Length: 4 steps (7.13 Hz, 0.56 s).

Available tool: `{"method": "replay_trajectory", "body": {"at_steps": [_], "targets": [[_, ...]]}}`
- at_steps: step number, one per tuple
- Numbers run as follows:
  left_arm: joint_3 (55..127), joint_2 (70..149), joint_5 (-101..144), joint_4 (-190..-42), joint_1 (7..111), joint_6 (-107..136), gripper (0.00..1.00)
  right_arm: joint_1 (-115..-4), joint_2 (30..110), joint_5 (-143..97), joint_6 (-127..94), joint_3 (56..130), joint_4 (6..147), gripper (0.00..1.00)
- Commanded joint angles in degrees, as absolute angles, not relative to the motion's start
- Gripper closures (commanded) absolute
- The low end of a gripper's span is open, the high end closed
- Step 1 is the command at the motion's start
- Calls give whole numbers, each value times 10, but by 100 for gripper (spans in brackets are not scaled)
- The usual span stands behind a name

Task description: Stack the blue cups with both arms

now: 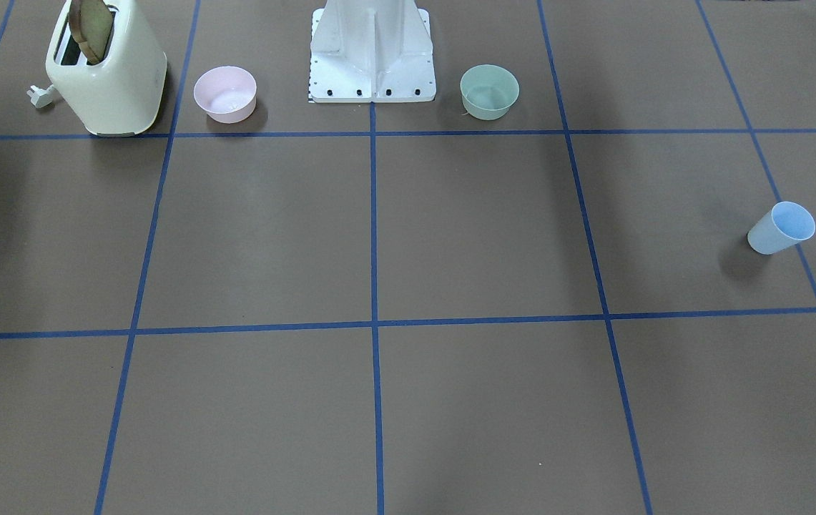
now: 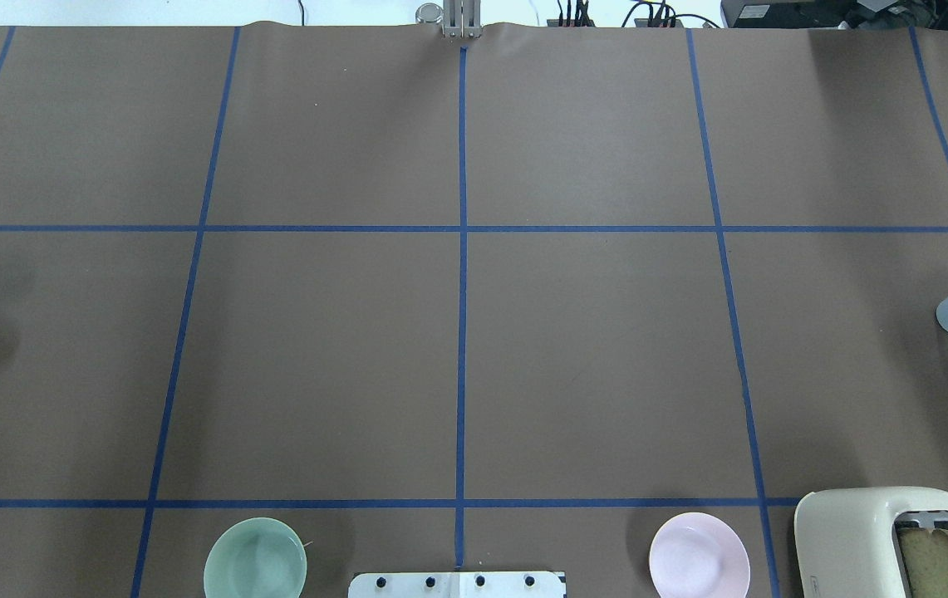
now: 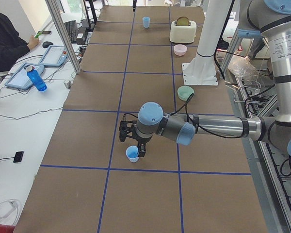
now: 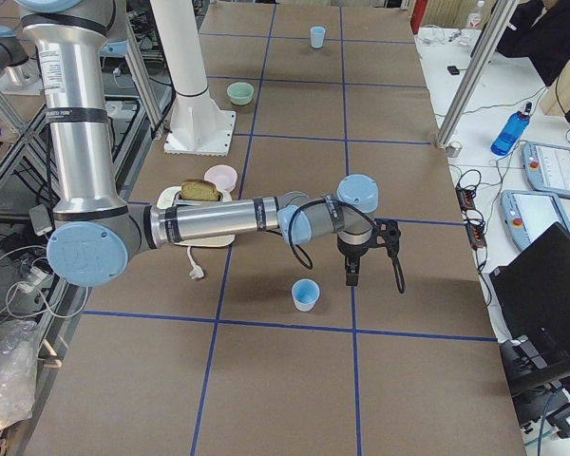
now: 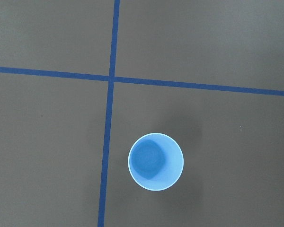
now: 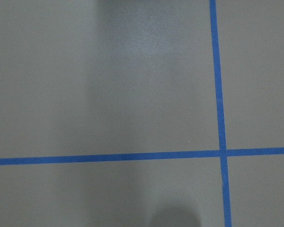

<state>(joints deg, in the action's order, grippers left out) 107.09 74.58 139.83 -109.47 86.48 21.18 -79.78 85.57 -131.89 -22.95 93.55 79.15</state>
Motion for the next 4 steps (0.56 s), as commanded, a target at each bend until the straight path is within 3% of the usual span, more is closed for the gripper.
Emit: {"method": "replay_trajectory", "body": {"at_steps": [1,4], "targets": [[1070,746,1398,-1095,865,212,2,-798,856,-1320,-229,936,790,0],[1062,764,1399,-1095,864,221,2,-797,859,-1298,-226,932,779,0]]}}
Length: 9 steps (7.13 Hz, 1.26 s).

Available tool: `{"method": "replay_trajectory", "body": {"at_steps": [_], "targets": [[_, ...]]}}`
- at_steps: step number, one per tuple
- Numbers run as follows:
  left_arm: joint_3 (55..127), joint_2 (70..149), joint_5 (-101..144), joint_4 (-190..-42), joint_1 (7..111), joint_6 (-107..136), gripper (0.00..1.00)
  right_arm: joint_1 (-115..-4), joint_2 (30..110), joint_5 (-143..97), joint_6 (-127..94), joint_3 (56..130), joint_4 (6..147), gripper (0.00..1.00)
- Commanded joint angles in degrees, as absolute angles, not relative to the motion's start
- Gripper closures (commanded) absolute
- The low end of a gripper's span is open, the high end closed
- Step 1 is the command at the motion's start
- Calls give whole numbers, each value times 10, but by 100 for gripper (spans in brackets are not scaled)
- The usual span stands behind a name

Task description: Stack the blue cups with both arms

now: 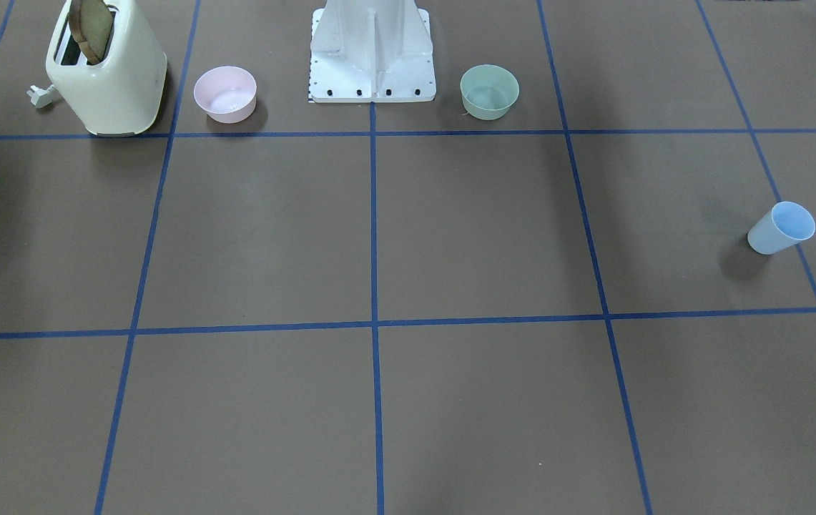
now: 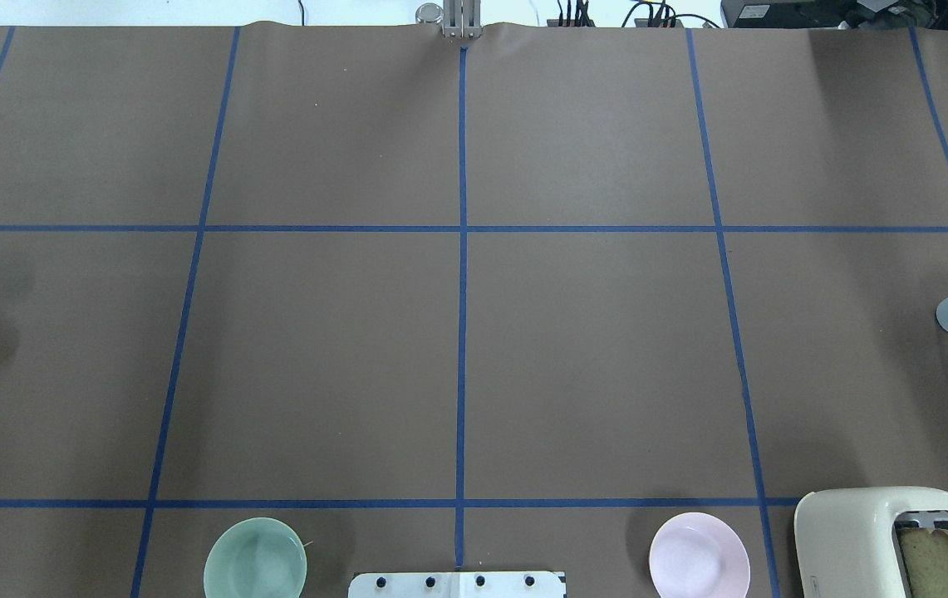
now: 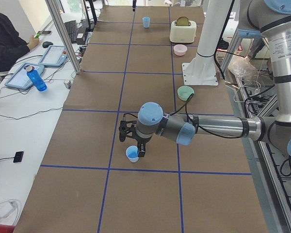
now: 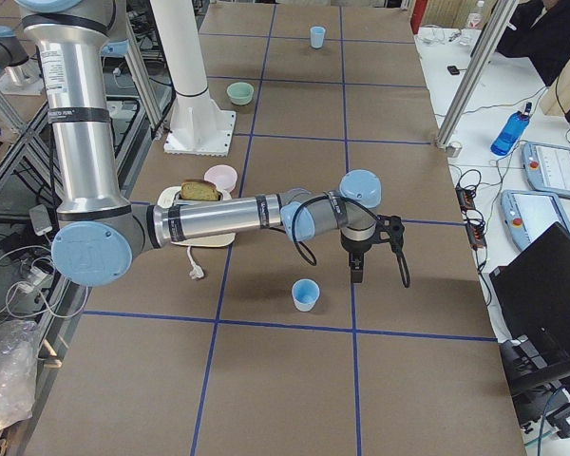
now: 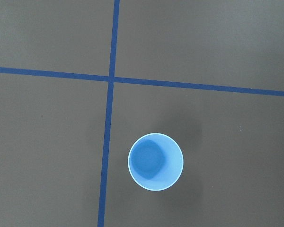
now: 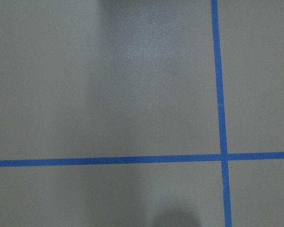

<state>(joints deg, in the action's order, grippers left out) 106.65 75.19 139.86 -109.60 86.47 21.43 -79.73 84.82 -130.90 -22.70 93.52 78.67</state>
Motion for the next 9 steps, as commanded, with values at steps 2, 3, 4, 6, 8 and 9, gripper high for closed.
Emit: {"method": "replay_trajectory", "body": {"at_steps": [2,3,4,6,8,9], "targets": [[984,842,1398,-1094,862,220,2,-797,915,-1305,-252,912,665,0],[930,885,1398,-1099,860,210,2,-797,918,-1308,-254,904,662,0],[903,910,1398,-1103,860,201,2,-797,925,-1310,-250,906,664,0],[890,925,1386,-1104,851,200,2,-797,950,-1314,-248,911,659,0],[866,953,1376,-1106,839,201,2,-797,975,-1337,-253,925,650,0],[860,956,1375,-1109,830,201,2,-796,976,-1343,-255,927,651,0]]}}
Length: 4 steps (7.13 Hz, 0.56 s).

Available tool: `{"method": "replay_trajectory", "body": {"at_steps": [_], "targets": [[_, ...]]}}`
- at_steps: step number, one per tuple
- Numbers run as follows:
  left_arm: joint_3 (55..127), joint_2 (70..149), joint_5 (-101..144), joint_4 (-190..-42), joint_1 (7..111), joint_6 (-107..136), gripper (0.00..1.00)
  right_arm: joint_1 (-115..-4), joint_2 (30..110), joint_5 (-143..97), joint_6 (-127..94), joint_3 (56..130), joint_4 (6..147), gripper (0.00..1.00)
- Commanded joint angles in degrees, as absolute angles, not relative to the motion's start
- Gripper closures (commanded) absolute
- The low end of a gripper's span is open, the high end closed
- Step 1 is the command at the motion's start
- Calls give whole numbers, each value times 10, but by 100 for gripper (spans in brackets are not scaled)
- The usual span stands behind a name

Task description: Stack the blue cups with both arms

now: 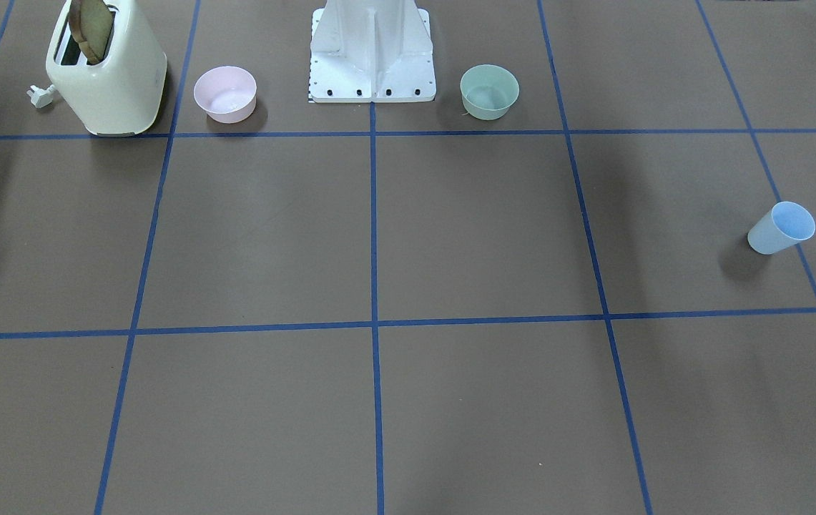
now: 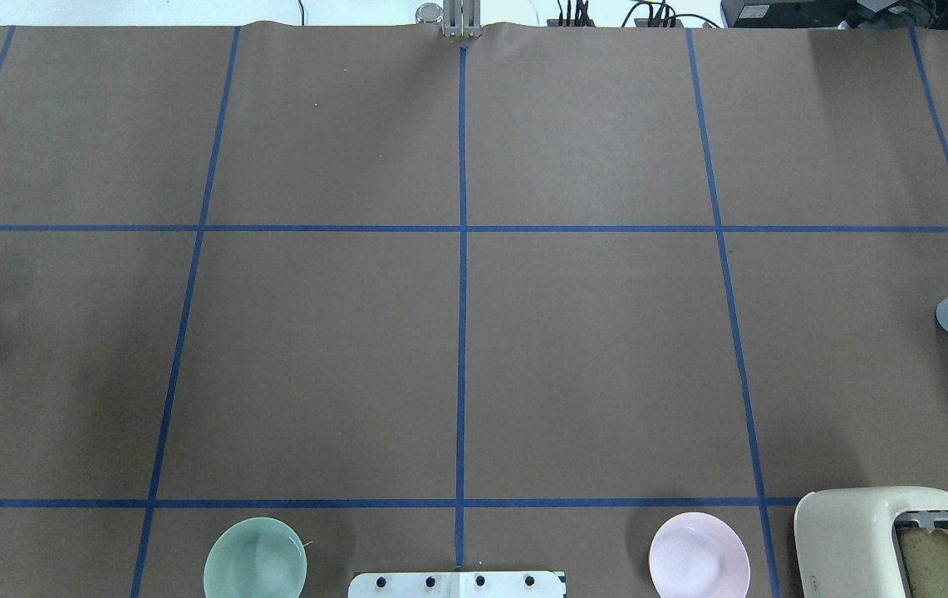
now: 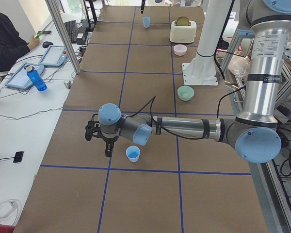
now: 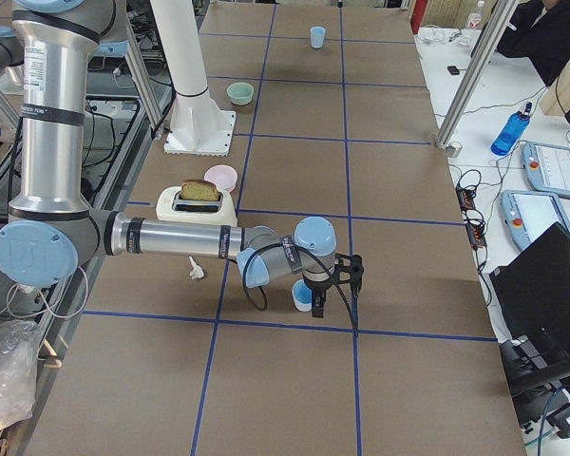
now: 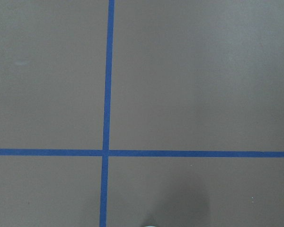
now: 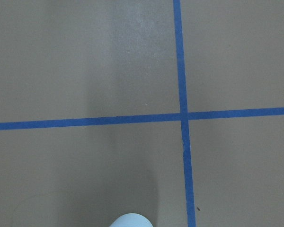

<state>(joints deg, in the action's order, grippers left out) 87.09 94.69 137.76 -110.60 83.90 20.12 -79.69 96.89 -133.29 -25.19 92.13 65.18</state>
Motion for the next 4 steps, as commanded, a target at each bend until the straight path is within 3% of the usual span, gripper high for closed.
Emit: {"method": "replay_trajectory", "body": {"at_steps": [1,2,4], "targets": [[851,963,1374,-1109,821,200,2,-795,977,-1345,-255,927,651,0],[818,960,1349,-1144,820,175,2,-795,977,-1345,-255,927,651,0],[818,941,1347,-1181,820,183,2,-795,977,-1349,-255,928,652,0]]}}
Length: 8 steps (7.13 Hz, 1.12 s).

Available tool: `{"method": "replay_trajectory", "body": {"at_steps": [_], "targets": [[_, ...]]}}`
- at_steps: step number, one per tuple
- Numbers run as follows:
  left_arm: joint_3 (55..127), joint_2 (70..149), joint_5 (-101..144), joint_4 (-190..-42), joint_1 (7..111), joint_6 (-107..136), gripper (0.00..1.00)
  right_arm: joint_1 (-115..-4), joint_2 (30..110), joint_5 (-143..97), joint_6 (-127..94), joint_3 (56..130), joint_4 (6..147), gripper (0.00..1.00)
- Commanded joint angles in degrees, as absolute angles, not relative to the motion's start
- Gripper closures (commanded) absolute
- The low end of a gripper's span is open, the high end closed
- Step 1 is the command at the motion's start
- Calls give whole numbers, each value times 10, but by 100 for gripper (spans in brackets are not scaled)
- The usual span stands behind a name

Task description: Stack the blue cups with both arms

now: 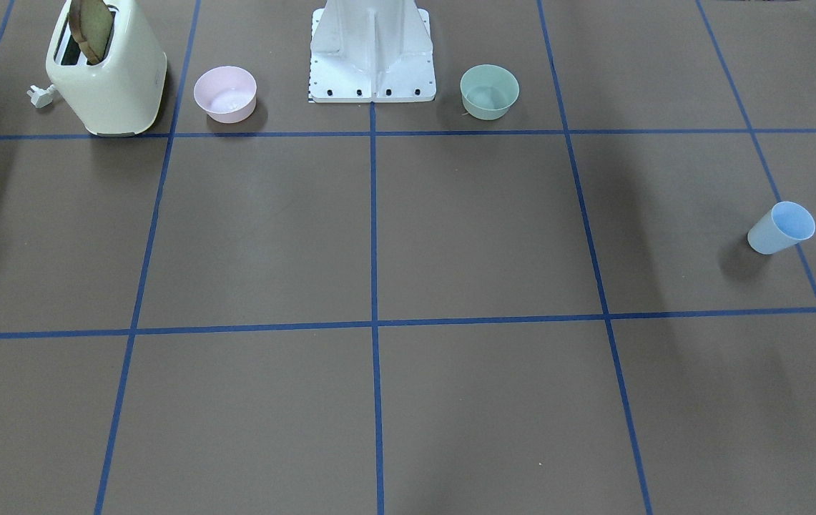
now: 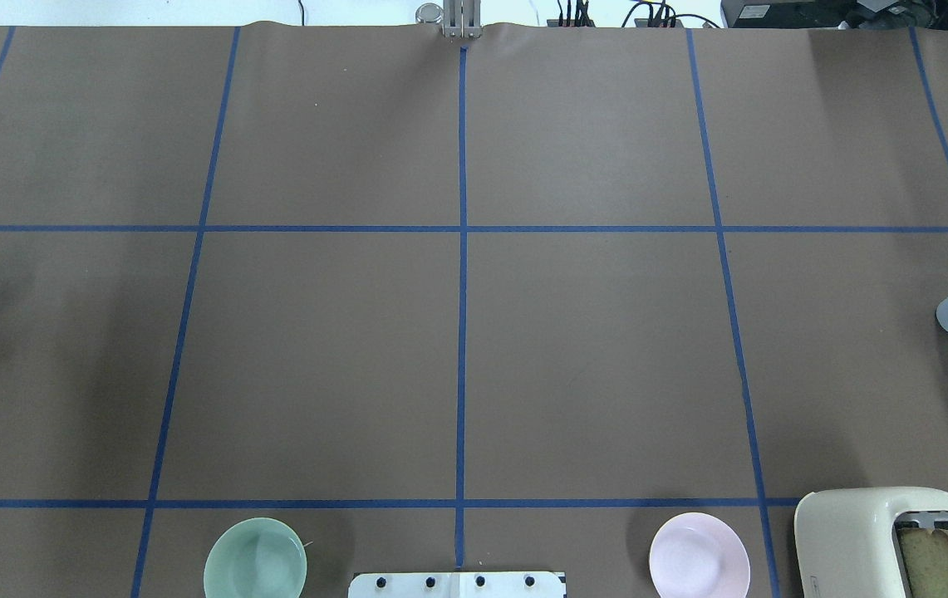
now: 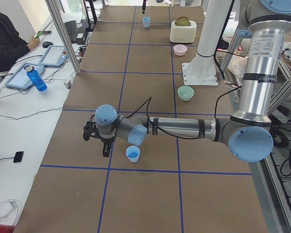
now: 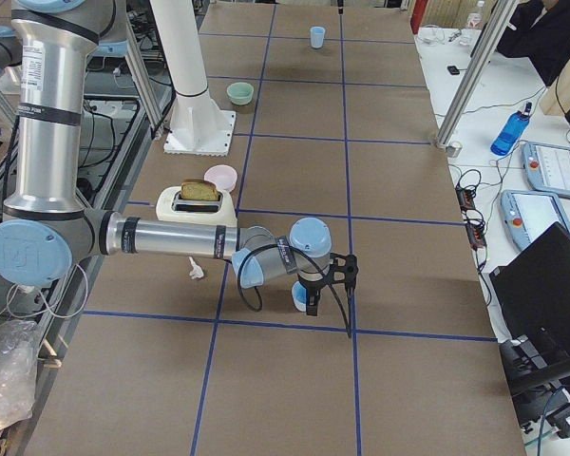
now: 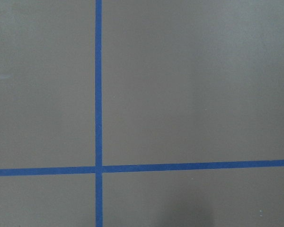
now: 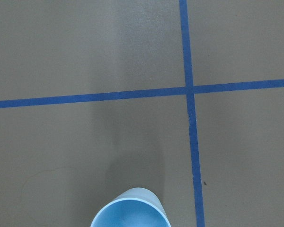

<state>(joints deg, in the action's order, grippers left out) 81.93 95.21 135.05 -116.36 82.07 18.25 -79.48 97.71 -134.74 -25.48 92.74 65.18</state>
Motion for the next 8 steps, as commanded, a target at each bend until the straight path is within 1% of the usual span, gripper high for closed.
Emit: {"method": "replay_trajectory", "body": {"at_steps": [1,3,5,8], "targets": [[827,924,1349,-1190,820,191,2,-795,977,-1353,-255,927,652,0],[833,878,1347,-1274,803,243,2,-795,976,-1354,-255,927,652,0],[823,877,1346,-1281,777,246,2,-795,976,-1354,-255,928,651,0],[814,875,1346,-1290,770,243,2,-795,976,-1356,-256,928,651,0]]}}
